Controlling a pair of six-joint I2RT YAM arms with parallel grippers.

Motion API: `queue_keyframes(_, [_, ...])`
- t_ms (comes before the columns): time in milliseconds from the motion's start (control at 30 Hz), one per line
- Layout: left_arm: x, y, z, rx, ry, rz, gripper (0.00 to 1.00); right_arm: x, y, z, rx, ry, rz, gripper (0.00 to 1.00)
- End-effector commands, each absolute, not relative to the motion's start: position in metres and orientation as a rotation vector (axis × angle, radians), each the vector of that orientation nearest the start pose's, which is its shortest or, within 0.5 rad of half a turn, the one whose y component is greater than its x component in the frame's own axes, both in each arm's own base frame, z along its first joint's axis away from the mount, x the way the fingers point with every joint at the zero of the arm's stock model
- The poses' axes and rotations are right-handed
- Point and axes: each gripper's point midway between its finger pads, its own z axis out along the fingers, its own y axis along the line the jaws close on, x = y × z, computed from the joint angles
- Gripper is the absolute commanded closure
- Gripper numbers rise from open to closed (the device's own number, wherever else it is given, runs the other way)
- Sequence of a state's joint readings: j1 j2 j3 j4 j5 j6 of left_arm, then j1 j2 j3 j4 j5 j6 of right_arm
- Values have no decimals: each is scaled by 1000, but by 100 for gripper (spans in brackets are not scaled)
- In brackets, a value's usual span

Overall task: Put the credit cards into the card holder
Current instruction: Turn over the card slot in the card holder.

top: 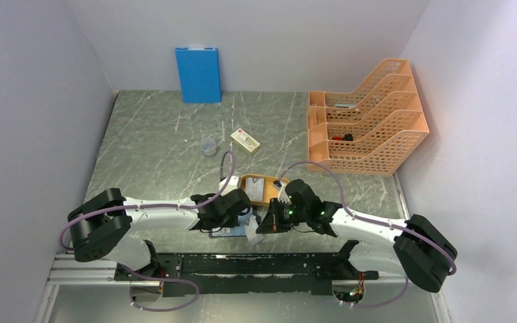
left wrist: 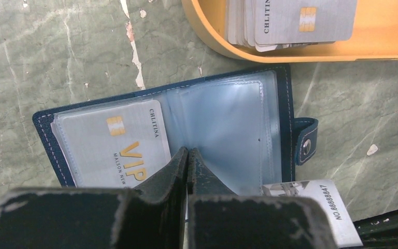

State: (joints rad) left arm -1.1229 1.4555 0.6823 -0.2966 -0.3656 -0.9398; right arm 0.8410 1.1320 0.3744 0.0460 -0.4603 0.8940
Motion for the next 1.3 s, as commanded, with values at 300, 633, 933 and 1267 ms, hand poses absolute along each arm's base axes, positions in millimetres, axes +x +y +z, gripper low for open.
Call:
queue_keyframes(300, [155,-245,47,142,2552,-291,62,111,297,73,-252,2578,1348,100])
queue_keyframes(633, [149,-233,88,85,2498,-392,50,111,322,81,-311,2563,1365,100])
queue_keyframes(933, [150,-211,100,0,2411,-441,50,114,350,63,-304,2621,1328,100])
queue_keyframes(1267, [158,-192,70,-55,2416,-285,54,109,358,71,-332,2599,1297,100])
